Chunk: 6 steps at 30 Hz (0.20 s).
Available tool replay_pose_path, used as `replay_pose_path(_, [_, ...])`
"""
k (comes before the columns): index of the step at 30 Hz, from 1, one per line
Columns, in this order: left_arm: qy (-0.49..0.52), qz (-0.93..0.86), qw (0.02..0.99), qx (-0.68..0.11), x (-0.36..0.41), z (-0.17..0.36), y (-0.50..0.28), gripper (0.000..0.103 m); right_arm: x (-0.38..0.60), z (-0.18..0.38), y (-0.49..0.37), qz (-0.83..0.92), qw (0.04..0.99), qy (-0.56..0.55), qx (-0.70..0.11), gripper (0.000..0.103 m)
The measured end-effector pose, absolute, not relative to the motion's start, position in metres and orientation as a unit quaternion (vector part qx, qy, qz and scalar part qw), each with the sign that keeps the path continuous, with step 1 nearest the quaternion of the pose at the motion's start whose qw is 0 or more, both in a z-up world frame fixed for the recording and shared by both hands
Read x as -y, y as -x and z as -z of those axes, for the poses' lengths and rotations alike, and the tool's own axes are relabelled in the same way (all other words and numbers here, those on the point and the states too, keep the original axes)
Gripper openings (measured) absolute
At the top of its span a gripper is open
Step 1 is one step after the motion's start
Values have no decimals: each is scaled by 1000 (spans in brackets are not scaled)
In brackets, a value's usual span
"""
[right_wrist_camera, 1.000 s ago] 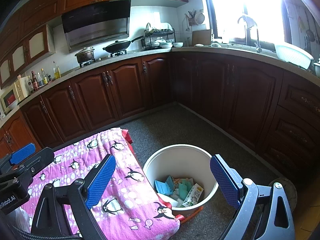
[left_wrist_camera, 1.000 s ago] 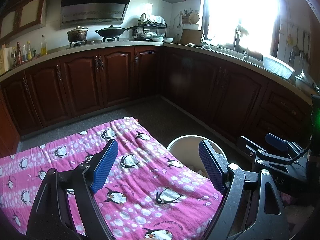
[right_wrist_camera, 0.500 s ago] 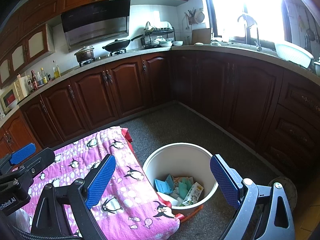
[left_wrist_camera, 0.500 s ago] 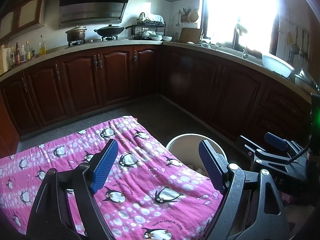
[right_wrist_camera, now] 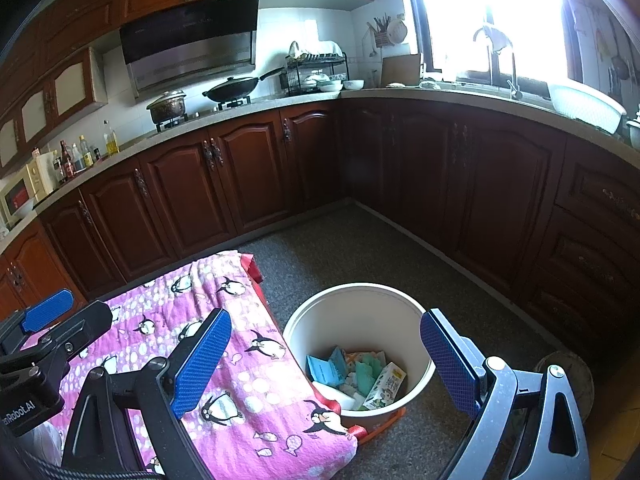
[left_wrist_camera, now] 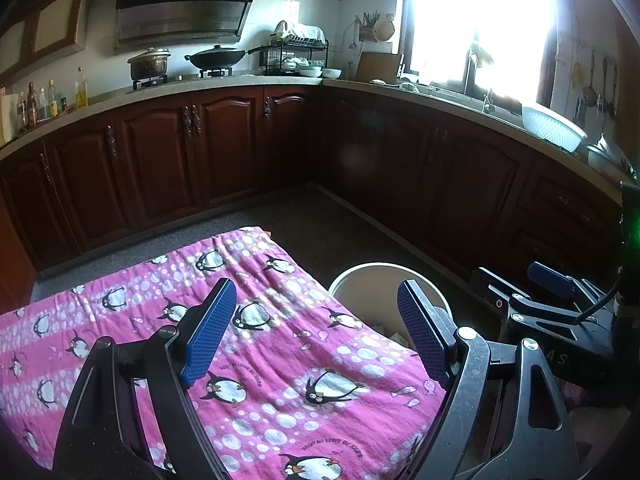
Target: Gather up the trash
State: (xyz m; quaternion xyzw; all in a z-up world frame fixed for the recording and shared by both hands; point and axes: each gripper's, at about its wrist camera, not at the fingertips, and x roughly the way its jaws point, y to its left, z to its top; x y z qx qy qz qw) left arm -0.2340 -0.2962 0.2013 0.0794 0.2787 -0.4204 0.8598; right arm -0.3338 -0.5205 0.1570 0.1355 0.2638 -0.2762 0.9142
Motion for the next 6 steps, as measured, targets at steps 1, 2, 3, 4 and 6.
replay_pose_path(1, [-80,421,860,-278,297,-201,234,82,521,-157,333,276,914,-136,-265,94])
replay_pose_path(2, [-81,422,860,-277,297,-200,234,82,521,-156,333,276,913,-136,-266,94])
replay_pose_path(3, [-82,422,860,-275,297,-199,235,82,521,-156,332,276,913,-136,-267,94])
replay_pose_path(4, [-84,421,861,-273,297,-198,235,82,522,-156,332,276,913,-135,-269,94])
replay_pose_path(6, [-83,422,860,-276,297,-196,234,82,521,-154,330,276,912,-135,-271,94])
